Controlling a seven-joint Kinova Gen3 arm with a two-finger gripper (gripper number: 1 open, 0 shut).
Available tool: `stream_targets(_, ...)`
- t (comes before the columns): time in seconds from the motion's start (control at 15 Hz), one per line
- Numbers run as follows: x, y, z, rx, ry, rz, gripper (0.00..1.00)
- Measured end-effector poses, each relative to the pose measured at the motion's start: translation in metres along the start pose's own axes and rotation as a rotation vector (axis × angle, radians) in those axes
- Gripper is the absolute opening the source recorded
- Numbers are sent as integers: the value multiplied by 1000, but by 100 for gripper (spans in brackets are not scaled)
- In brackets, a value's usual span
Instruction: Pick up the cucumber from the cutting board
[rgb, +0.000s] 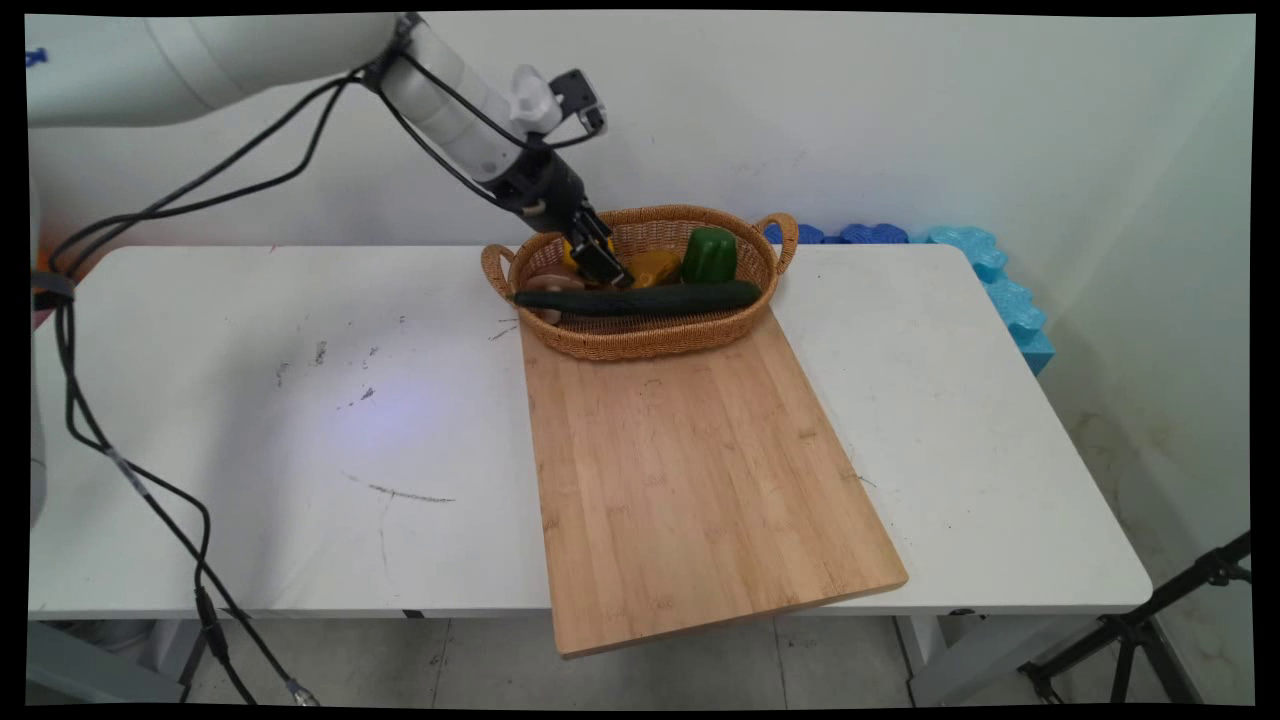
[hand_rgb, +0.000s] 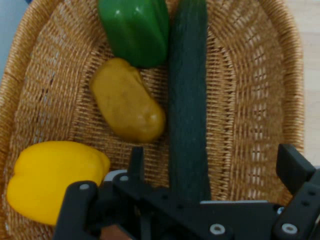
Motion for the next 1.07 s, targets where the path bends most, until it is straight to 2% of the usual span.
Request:
stream_targets(0.4, 2, -10, 30, -1, -44, -10, 100)
stream_targets(1.0, 2, -14, 61, -25, -71, -16, 100)
stream_targets(1.07, 2, -14, 63, -27, -72, -16, 0)
